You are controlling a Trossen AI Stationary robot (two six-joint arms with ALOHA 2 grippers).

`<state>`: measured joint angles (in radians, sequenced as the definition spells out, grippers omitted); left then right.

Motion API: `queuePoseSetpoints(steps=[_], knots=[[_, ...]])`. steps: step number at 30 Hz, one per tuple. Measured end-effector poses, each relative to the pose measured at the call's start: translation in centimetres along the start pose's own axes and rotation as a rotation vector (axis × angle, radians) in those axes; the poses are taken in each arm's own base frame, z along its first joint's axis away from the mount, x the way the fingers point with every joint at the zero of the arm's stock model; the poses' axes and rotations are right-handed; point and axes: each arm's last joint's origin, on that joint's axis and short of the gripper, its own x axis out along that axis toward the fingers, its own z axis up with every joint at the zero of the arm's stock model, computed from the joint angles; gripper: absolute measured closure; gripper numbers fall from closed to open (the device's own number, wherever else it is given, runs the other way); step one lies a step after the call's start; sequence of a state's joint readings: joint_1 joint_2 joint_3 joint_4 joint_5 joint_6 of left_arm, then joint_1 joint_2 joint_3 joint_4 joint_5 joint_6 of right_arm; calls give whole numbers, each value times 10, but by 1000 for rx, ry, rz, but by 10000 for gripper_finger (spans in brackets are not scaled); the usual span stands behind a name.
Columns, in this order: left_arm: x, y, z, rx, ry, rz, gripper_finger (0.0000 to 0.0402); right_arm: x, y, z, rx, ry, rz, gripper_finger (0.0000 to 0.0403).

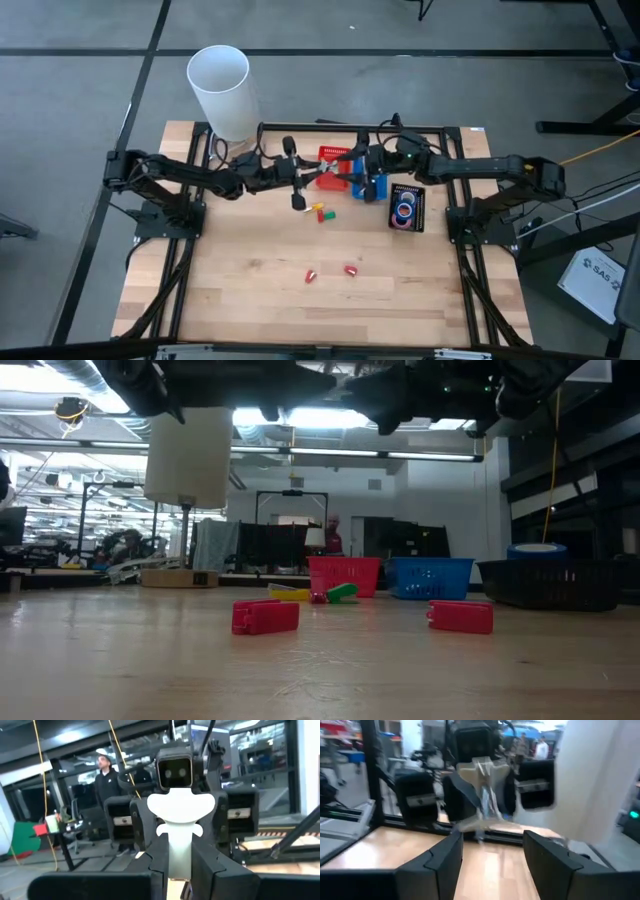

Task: Pick and place Stapler, Stapler remover, tape
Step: Put the gray staple remover into the blue bin

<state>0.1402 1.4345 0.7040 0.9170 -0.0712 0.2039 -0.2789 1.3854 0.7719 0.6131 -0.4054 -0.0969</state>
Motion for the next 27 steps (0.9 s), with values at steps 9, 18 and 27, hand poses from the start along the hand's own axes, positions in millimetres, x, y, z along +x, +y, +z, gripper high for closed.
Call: queuePoseSetpoints(steps=[9, 18, 27], knots=[[4, -2, -10, 1, 13, 0, 362, 8, 2, -5, 0, -48, 32, 194], [4, -3, -12, 12, 19, 0, 358, 8, 2, -8, 17, -9, 35, 253], [5, -3, -12, 19, 10, 1, 355, 8, 0, -9, 41, 5, 29, 217]])
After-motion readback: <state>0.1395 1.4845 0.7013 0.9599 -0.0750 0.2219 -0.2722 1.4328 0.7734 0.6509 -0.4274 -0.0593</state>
